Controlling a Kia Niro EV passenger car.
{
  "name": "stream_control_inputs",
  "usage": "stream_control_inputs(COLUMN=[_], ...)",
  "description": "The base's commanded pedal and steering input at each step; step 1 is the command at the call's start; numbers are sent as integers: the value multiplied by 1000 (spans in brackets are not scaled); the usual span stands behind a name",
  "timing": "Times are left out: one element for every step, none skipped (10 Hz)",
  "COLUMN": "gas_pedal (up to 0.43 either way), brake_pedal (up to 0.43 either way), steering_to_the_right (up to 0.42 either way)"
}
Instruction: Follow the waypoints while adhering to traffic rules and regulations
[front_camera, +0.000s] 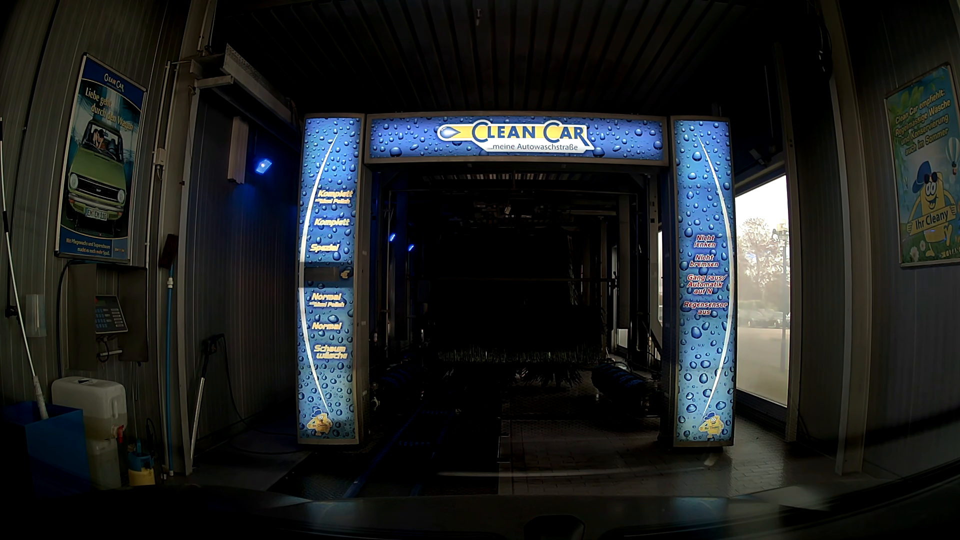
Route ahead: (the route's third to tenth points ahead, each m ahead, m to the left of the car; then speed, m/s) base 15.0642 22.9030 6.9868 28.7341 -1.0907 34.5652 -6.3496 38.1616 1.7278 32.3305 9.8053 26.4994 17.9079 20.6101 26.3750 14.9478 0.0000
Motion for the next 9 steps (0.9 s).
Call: stream_control_inputs(gas_pedal=[0, 0, 0, 0, 0, 0, 0, 0, 0], brake_pedal=[0, 0, 0, 0, 0, 0, 0, 0, 0], steering_to_the_right=[-14, -14, -15, -14, -14, -14, -15, -15, -14])
